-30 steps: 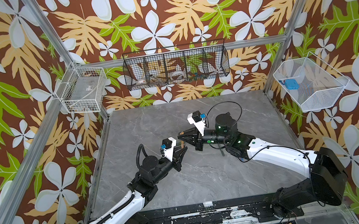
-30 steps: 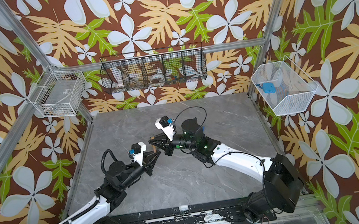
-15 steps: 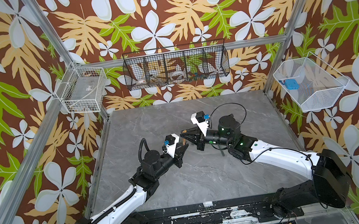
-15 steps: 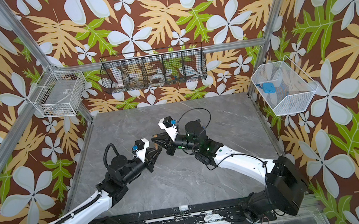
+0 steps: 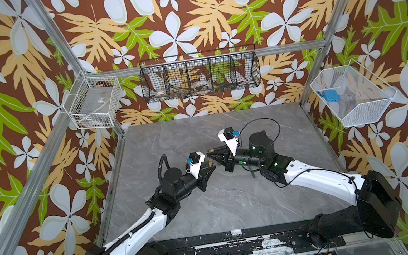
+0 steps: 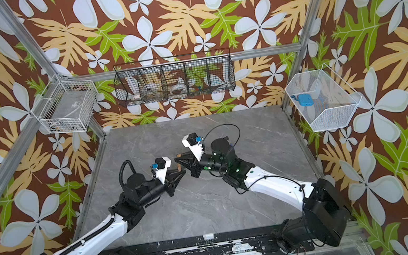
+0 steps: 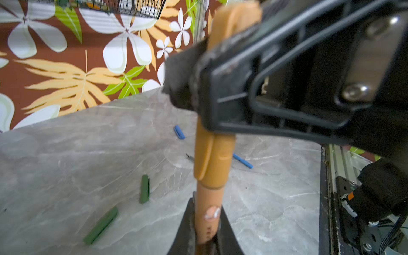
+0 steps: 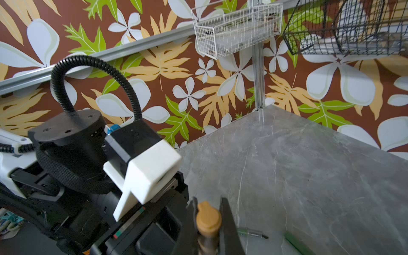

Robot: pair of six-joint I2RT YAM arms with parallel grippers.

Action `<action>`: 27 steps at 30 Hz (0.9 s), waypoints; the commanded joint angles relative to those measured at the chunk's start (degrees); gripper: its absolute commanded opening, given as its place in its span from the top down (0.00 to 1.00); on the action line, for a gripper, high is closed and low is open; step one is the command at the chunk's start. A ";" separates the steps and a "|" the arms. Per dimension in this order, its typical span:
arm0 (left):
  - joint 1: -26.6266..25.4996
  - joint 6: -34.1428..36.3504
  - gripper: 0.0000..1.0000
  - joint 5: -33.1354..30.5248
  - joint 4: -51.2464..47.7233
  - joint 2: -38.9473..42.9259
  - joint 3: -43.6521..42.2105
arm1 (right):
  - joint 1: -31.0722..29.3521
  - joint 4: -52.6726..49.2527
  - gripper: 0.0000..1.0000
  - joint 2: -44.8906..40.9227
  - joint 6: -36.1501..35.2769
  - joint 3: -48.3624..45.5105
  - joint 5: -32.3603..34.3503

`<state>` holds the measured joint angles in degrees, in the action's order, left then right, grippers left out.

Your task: Insert the pens into the pen caps

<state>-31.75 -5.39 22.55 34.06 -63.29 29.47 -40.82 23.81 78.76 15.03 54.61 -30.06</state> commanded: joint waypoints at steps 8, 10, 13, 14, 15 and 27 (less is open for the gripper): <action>-1.56 -7.76 1.00 -4.36 17.54 -0.39 -6.06 | 4.52 -5.29 0.62 -6.57 3.60 -2.01 -4.18; -1.56 -7.91 1.00 -3.62 16.12 0.03 -7.03 | 4.78 -5.74 0.58 -7.85 3.26 -1.90 -4.26; -1.56 -7.64 1.00 -3.00 13.84 0.56 -7.67 | 4.73 -6.73 0.54 -8.86 2.74 -1.67 -5.37; -1.56 -7.71 1.00 -2.69 13.39 0.48 -7.55 | 4.77 -6.63 0.52 -8.79 2.99 -1.61 -6.43; -1.56 -8.00 1.00 -2.41 13.12 0.32 -7.31 | 4.70 -6.67 0.52 -8.36 3.20 -1.41 -7.21; -1.57 -9.24 1.00 -0.70 12.23 -0.23 -6.10 | 1.68 -8.13 0.46 -0.66 1.97 2.24 -10.95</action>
<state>-33.36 -13.82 21.15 44.80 -63.40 23.16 -38.59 15.46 76.97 17.80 55.88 -40.10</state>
